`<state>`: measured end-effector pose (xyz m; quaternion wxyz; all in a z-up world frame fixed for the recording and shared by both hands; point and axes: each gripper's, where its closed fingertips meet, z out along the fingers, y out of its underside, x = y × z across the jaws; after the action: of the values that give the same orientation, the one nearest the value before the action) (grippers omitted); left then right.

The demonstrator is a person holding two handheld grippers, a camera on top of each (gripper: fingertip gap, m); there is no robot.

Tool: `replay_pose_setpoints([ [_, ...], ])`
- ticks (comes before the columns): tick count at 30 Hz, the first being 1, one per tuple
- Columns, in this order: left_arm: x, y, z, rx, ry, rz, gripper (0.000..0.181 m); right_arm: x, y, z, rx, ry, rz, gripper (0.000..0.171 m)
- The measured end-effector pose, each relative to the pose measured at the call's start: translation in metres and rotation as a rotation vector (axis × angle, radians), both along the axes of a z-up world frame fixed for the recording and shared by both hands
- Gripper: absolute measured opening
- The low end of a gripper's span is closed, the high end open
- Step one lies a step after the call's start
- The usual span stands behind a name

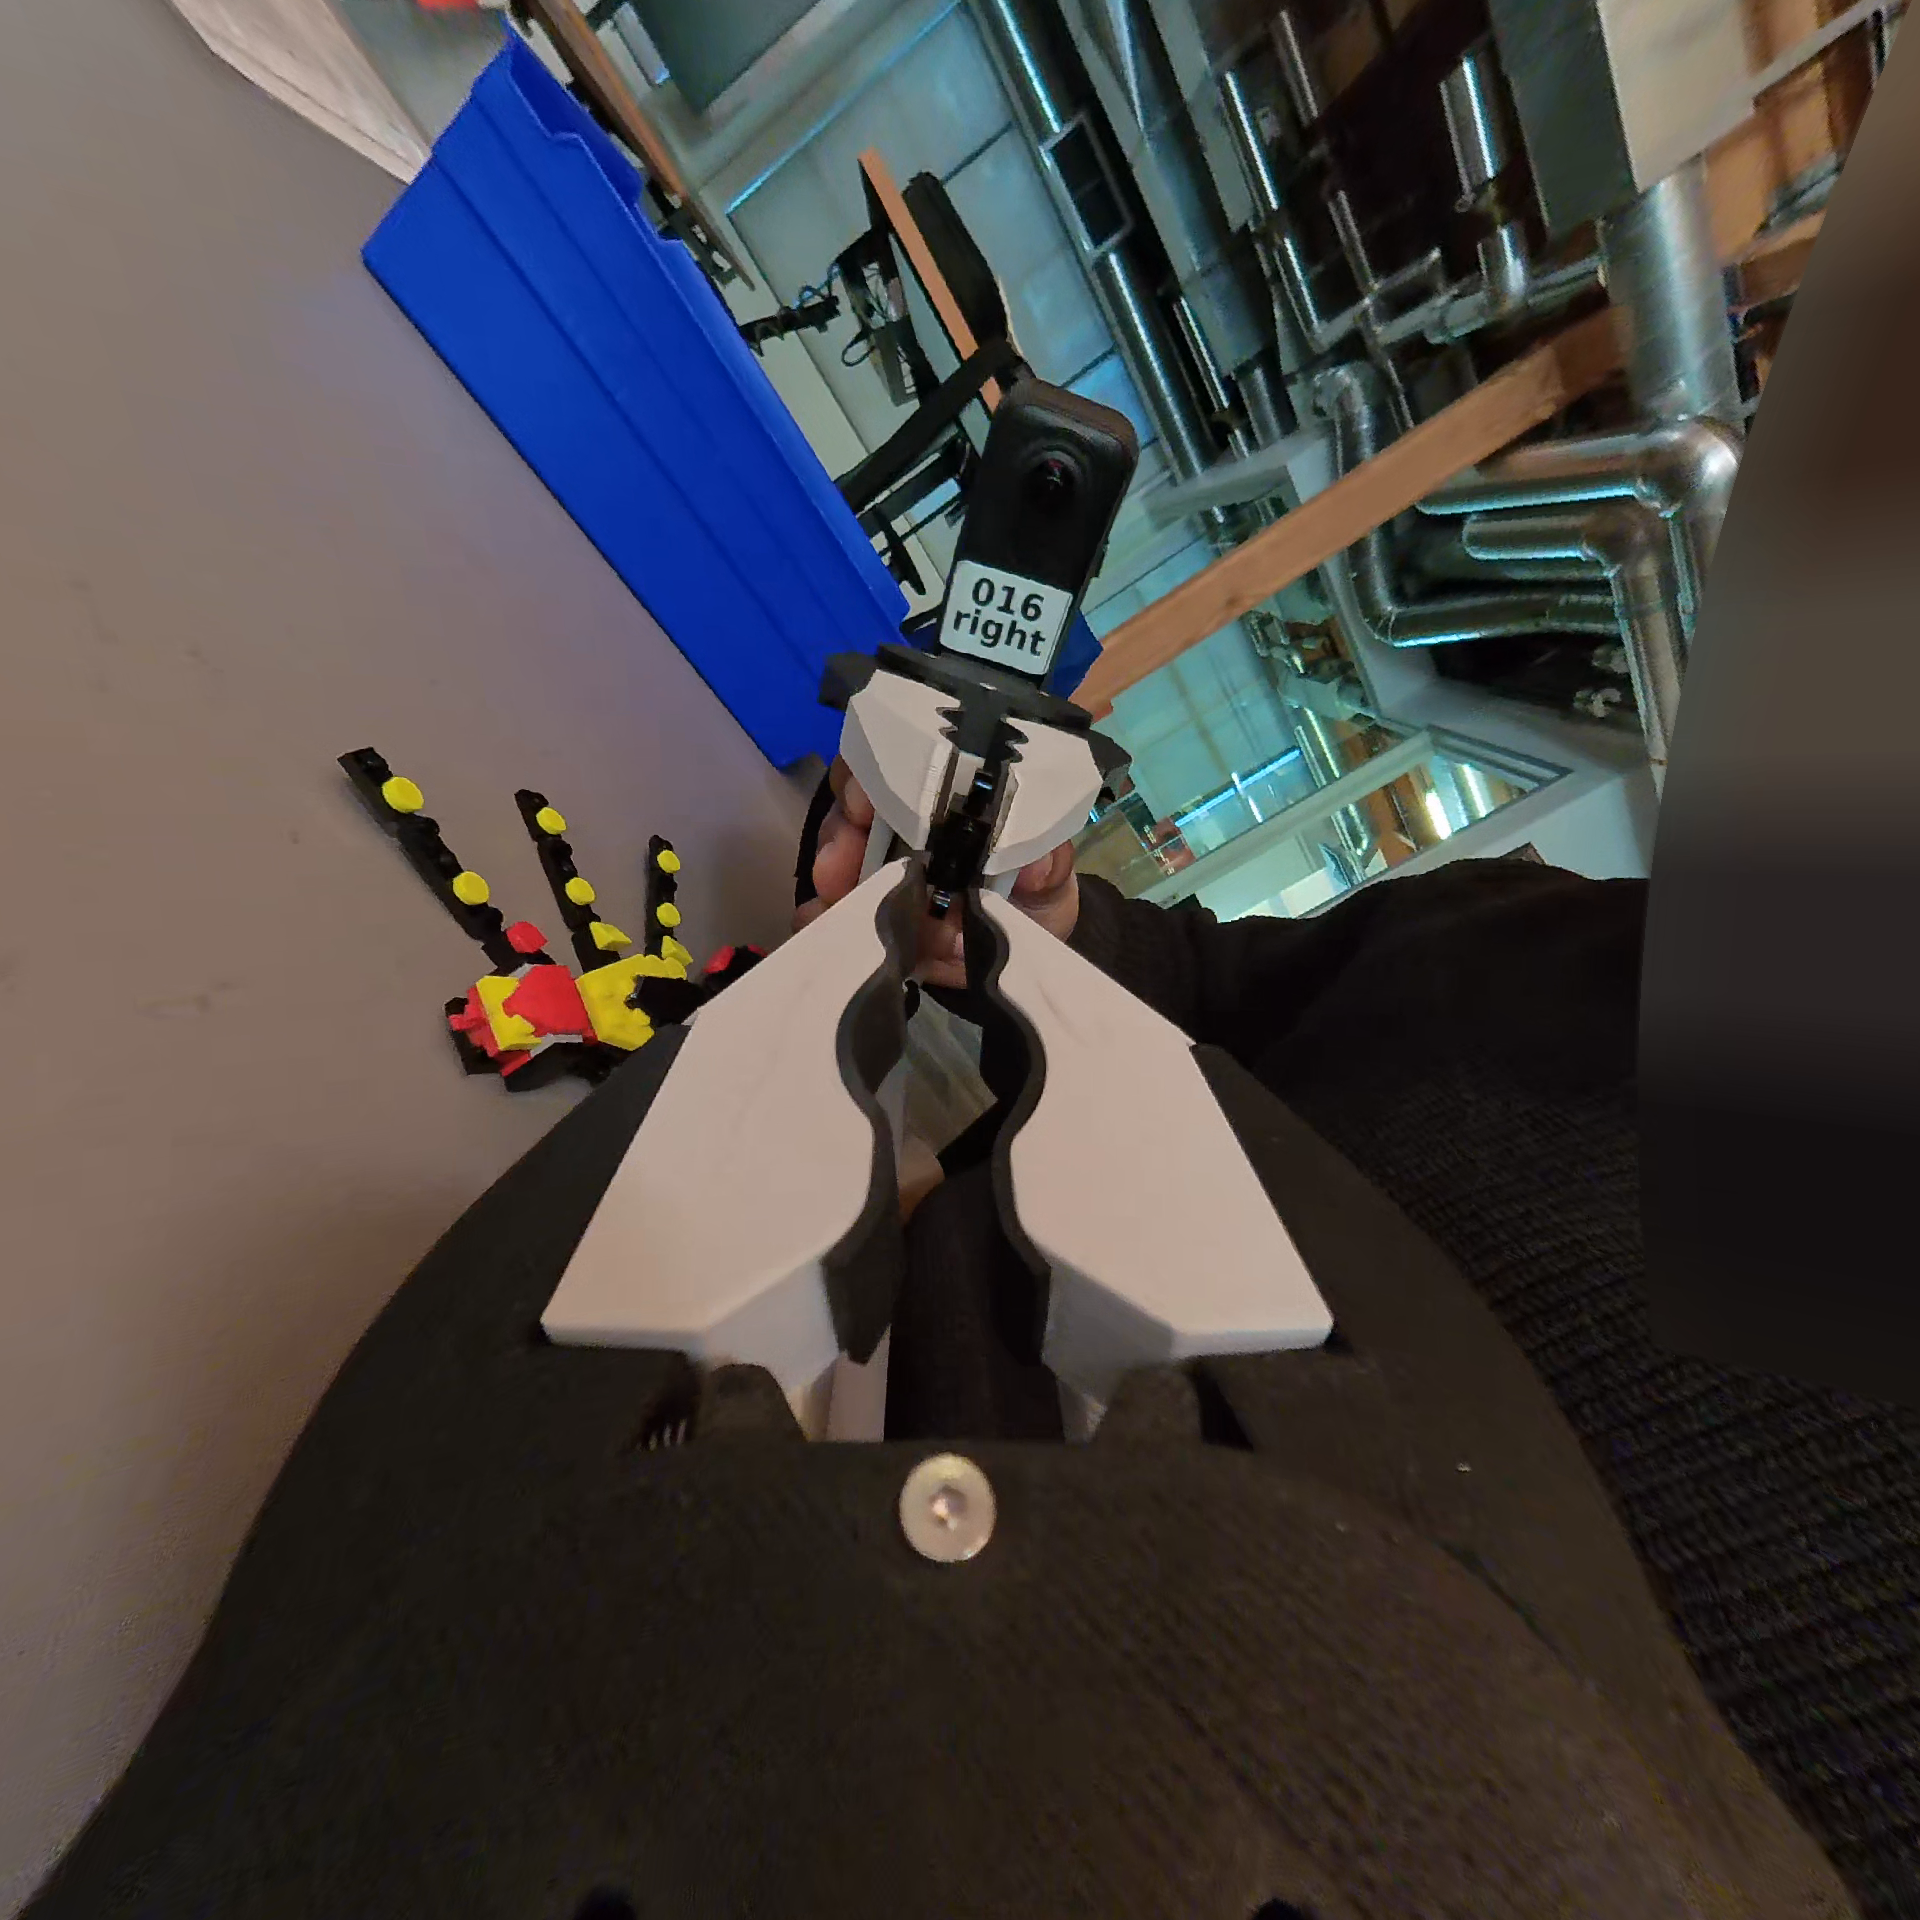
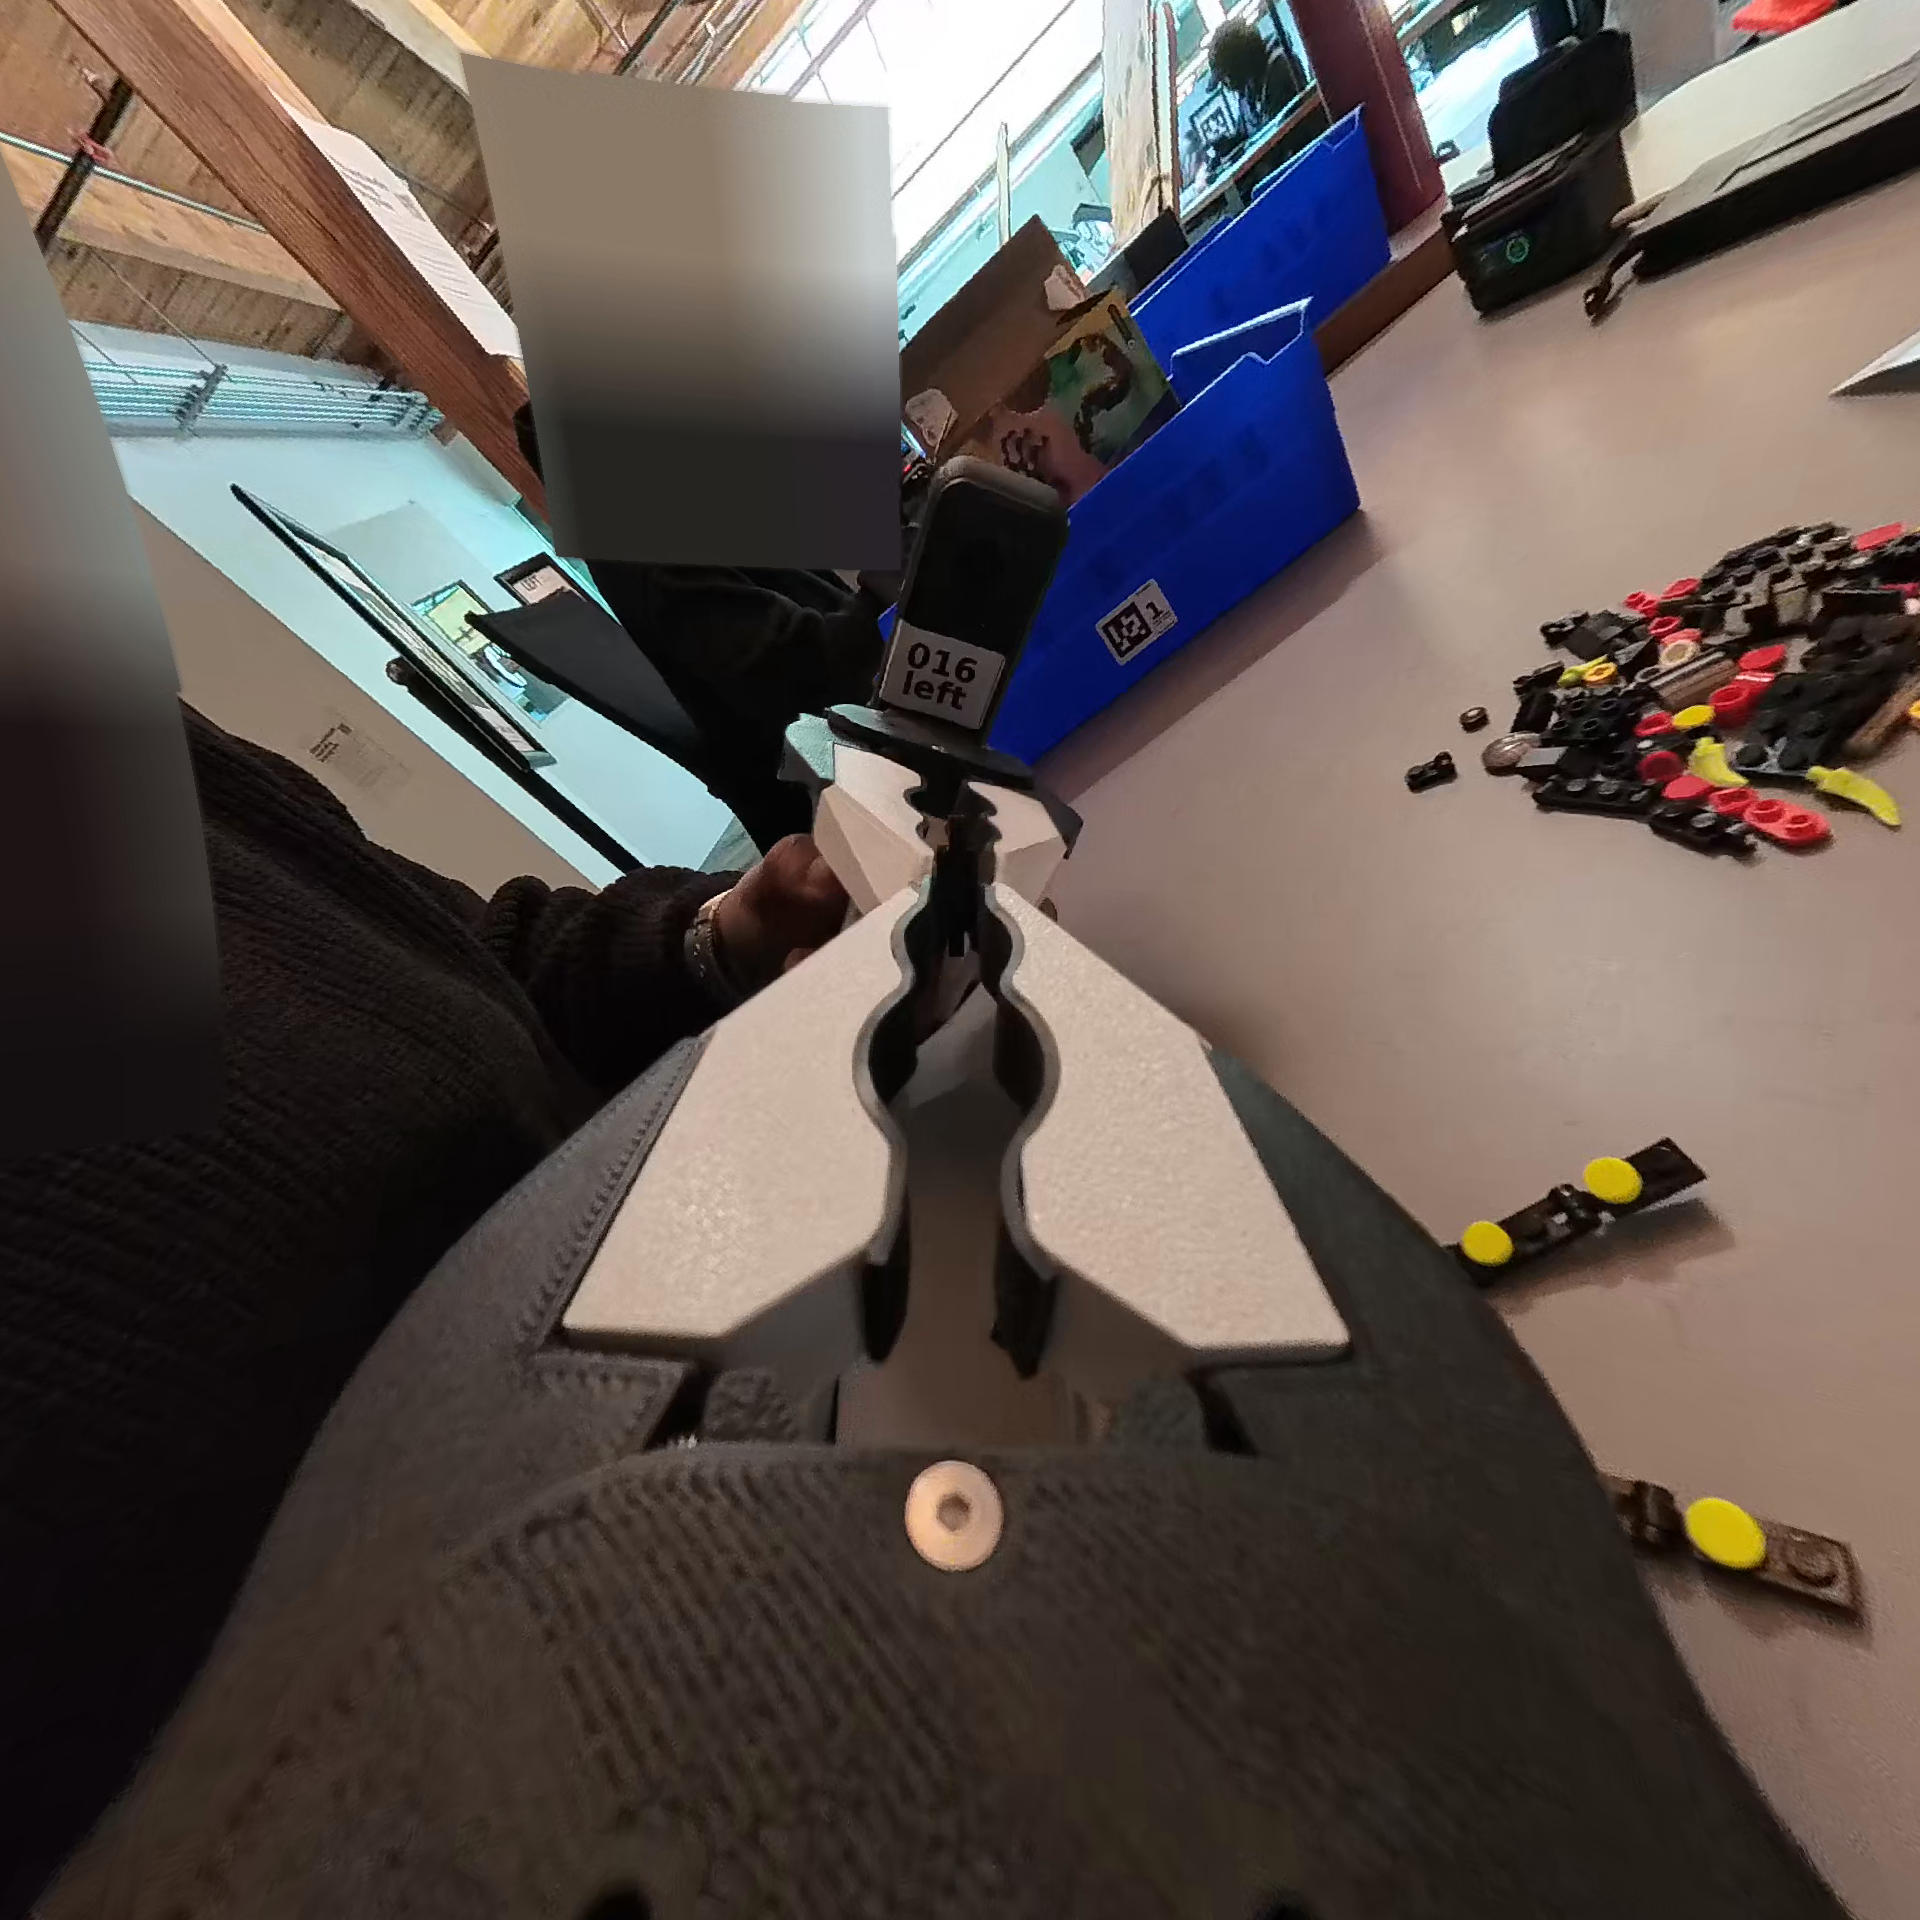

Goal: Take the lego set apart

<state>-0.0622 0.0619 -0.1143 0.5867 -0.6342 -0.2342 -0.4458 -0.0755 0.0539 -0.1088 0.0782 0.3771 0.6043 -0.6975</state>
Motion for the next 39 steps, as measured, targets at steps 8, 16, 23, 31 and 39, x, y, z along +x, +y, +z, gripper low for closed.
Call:
replay_pose_setpoints([
  [8, -0.047, -0.008, -0.018, -0.129, 0.103, 0.145, 0.002, -0.015, 0.024, 0.000, -0.030, -0.027, -0.105, 0.017],
  [16, -0.141, -0.027, -0.093, -0.692, 0.519, 0.297, 0.004, -0.013, 0.030, 0.002, -0.059, -0.050, -0.099, 0.020],
  [23, -0.131, -0.027, -0.091, -0.690, 0.518, 0.278, 0.019, -0.010, 0.028, -0.003, 0.061, -0.001, -0.103, 0.020],
  [31, -0.055, -0.049, -0.068, -0.619, 0.514, 0.153, 0.040, 0.000, 0.010, -0.033, 0.383, 0.098, -0.041, 0.021],
  [39, 0.006, -0.073, -0.104, -0.798, 0.681, -0.007, 0.041, 0.018, -0.037, -0.080, 0.808, 0.299, 0.139, 0.024],
])
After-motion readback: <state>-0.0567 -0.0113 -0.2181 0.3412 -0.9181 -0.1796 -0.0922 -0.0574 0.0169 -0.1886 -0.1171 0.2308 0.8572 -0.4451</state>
